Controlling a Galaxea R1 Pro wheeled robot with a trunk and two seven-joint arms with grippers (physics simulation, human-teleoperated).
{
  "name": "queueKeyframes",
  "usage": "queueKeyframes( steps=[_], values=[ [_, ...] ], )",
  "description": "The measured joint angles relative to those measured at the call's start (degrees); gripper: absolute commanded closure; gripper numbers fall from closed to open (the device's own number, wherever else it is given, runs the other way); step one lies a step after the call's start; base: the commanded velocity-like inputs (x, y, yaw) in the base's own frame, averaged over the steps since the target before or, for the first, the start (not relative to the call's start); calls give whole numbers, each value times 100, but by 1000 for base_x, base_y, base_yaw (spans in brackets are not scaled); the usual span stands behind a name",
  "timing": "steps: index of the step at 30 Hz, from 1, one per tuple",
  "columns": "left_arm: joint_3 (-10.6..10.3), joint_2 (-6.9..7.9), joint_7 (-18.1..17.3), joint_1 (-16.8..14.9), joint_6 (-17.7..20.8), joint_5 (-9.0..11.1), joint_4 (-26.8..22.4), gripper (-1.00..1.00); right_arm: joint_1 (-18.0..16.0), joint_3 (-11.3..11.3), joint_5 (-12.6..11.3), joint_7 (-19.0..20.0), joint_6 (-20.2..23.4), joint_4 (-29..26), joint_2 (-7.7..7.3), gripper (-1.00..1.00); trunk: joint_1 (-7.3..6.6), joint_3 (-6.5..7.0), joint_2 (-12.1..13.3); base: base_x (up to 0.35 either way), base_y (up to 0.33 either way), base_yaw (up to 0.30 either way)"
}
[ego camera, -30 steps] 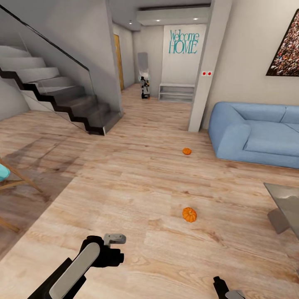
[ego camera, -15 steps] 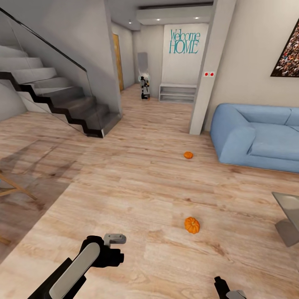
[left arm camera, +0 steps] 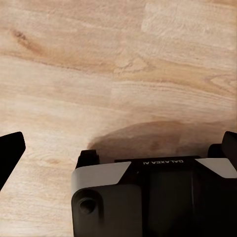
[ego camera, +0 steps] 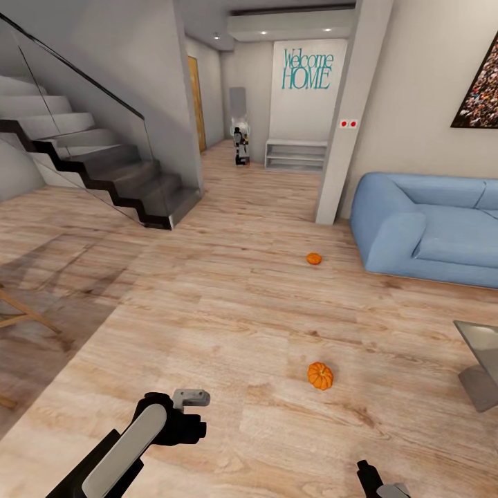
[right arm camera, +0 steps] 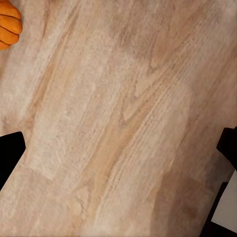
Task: Place each of the two pumpkins and all three candles from the living room inside a cabinet in the living room (use any cabinet), then make sure every cabinet is closed, and position the cauldron so it is next to a table in the living room.
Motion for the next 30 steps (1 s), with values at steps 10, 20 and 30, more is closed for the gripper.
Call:
queueKeyframes(
  steps=[10,20,30],
  values=[
    [-9,0,0,-1,0,0,-6,-100,1,0,-1,-3,0,-1,1,-100,-2,-1,0,49,0,-95],
    [-10,-1,0,-1,0,0,-10,-100,1,0,0,-7,1,-2,1,-100,-2,-13,0,237,-1,-258],
    [-10,8,0,-1,0,0,-10,-100,1,0,0,-7,-4,-1,11,-100,-3,-14,0,239,-19,-277]
  ],
)
